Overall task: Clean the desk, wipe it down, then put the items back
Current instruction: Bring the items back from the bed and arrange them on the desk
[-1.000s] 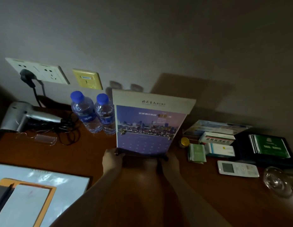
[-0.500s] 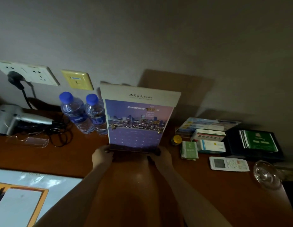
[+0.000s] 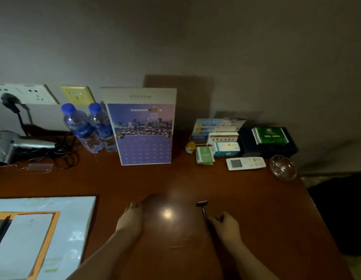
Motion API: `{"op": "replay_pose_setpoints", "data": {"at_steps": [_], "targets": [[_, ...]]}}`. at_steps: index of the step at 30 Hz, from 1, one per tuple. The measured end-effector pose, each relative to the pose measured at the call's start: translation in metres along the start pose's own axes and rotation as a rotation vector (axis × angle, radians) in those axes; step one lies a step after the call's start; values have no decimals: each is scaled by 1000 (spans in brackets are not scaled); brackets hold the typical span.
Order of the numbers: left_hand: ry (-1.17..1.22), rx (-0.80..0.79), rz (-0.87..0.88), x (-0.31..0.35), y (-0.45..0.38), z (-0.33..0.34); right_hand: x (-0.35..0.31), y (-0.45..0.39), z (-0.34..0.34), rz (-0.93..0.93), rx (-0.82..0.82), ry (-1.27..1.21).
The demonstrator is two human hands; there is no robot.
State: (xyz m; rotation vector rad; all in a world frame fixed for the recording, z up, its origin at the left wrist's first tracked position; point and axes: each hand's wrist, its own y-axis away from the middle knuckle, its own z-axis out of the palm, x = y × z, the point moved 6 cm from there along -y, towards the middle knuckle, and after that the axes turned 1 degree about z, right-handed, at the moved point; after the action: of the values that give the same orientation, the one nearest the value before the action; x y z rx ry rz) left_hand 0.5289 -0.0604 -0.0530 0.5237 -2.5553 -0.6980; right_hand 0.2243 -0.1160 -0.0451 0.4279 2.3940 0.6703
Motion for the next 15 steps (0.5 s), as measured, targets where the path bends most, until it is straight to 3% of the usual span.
{"op": "replay_pose_setpoints", "data": {"at_steps": [7,15], "targets": [[-199,-62,57,37,20,23,8,26,21,-28,-56,164],[-208,3,88,53,6,2,-23,10,23,-71,-65,163]]}}
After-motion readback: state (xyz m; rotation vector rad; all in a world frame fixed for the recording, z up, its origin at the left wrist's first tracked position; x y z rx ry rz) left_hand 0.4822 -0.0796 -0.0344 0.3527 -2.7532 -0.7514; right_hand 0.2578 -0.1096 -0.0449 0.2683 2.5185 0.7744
